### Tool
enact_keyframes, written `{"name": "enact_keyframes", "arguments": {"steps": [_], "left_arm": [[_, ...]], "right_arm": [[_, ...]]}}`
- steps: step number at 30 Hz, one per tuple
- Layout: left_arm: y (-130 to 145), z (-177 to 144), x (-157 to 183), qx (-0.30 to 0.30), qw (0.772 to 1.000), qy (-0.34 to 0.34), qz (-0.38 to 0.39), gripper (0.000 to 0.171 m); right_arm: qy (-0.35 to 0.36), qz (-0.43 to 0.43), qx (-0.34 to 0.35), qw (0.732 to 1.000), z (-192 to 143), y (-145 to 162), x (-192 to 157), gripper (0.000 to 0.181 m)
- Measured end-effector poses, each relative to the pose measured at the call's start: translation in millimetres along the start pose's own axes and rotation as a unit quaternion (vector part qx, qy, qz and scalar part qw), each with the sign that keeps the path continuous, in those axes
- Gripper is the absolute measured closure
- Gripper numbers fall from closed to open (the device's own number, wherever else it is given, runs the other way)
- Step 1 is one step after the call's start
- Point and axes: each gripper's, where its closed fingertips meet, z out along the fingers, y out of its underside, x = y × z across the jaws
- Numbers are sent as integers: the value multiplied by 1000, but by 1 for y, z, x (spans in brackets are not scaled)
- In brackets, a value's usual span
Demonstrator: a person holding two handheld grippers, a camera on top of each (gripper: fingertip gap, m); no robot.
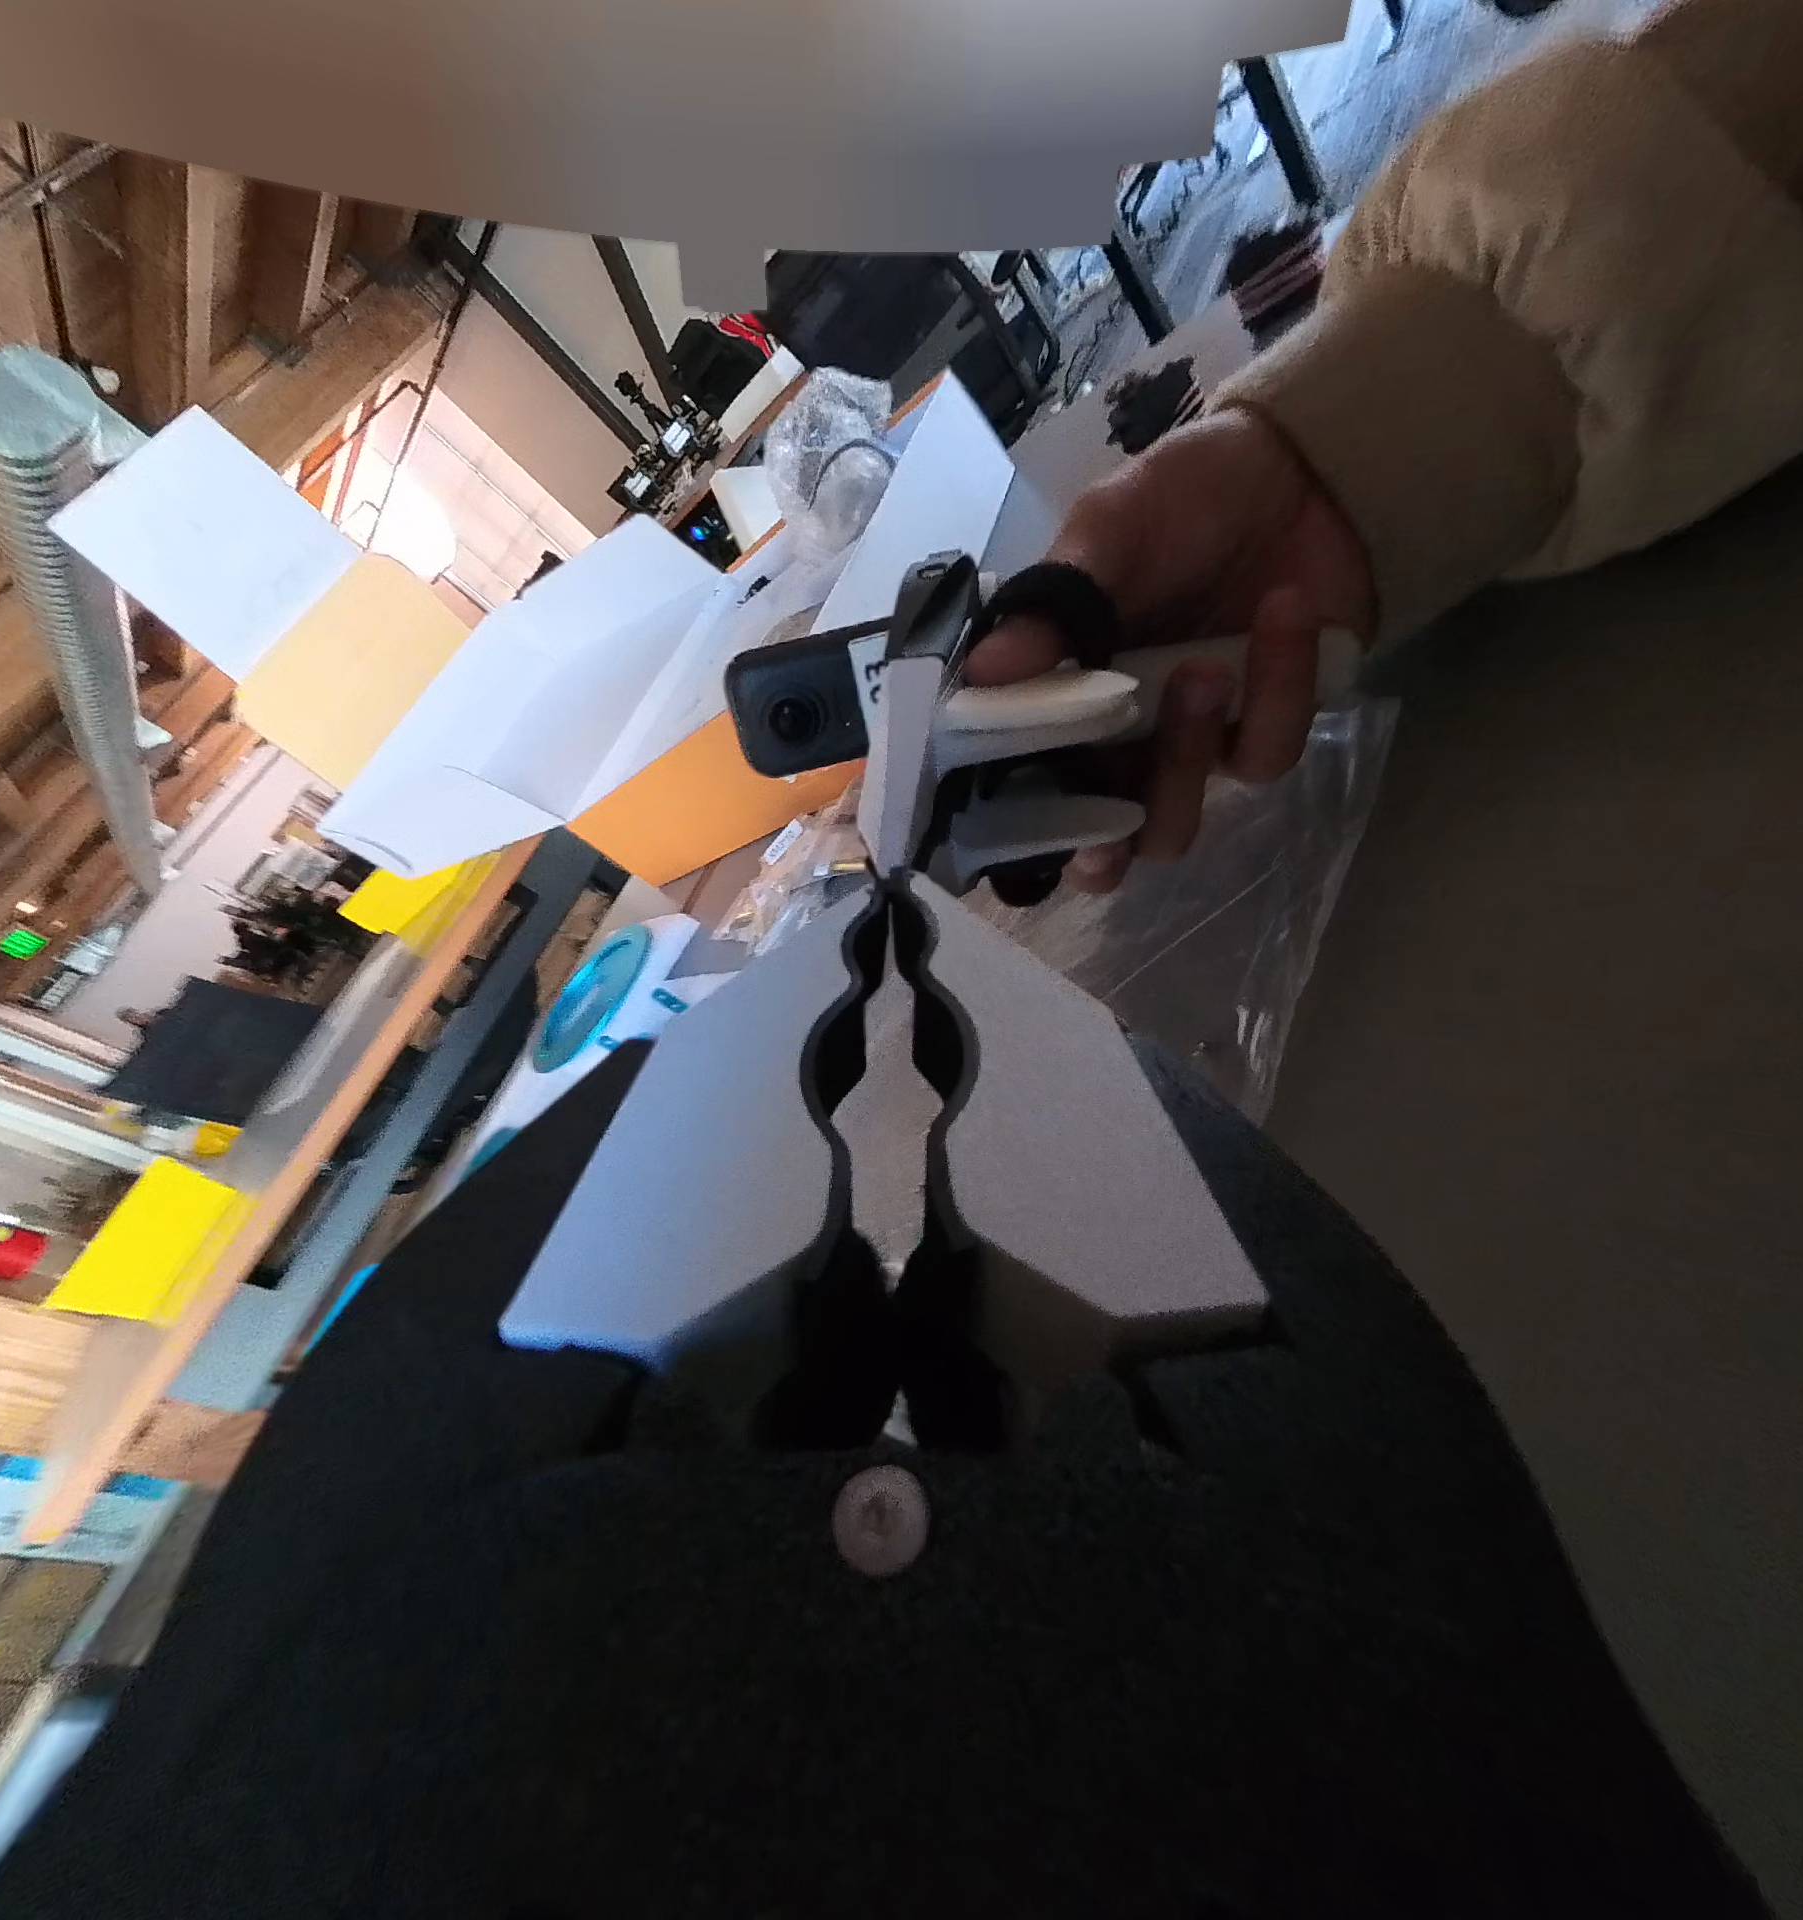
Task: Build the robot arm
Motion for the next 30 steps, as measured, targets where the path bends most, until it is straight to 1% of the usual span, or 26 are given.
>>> {"name": "enact_keyframes", "arguments": {"steps": [5,10,14,17,19,22,30], "left_arm": [[-3,-2,5,16,993,46,-109,170],[-7,-7,12,30,978,112,-175,170],[-9,-10,14,36,971,138,-194,170],[-14,-14,13,53,962,151,-220,170],[-13,-15,13,52,960,158,-227,166],[-11,-16,16,47,958,168,-225,165],[-14,-15,23,49,955,192,-219,170]], "right_arm": [[1,-13,-22,1000,0,6,-1,181],[3,-26,-51,998,4,16,-1,181],[-1,-28,-59,998,5,19,-2,181],[-3,-28,-60,998,5,20,-3,181],[-7,-28,-63,998,5,20,-4,181],[-24,-25,-66,997,7,23,-9,181],[-22,-28,-85,996,9,30,-9,181]]}}
